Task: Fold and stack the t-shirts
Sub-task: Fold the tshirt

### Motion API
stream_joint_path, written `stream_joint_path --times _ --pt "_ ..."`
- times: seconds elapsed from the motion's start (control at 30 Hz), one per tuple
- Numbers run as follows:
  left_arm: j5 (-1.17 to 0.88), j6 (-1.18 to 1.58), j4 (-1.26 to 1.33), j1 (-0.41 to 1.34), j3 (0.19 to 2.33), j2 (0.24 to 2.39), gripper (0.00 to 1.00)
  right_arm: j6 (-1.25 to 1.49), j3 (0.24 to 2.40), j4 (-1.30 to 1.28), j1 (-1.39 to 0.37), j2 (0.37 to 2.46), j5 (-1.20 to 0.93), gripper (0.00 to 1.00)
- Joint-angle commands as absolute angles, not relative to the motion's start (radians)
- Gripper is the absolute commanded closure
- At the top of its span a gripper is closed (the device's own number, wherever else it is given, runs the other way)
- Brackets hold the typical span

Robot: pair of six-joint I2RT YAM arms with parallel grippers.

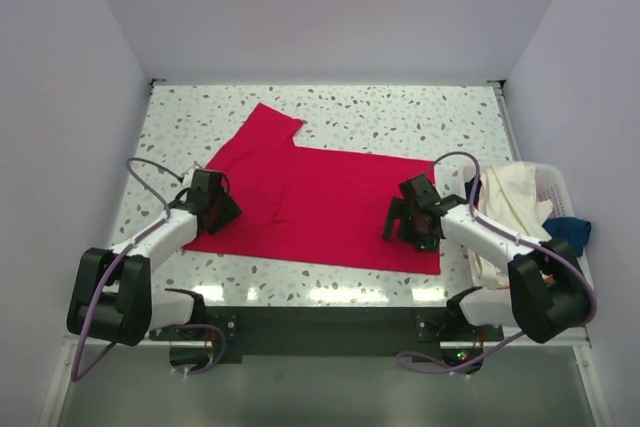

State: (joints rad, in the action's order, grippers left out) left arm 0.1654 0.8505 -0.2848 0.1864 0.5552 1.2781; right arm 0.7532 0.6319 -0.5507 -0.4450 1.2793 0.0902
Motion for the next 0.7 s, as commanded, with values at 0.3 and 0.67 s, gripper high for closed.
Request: stream_joint_path --times 0.3,0.67 --pt "0.163 0.755 -0.361 -0.03 0.525 1.241 0.43 0.643 0.827 -0.503 -0.443 1.548 0.077 0.1" --pt "0.077 0.71 -0.376 -0.067 0.589 1.18 0.4 0.643 0.719 -0.512 -0.423 1.445 0.063 0.09"
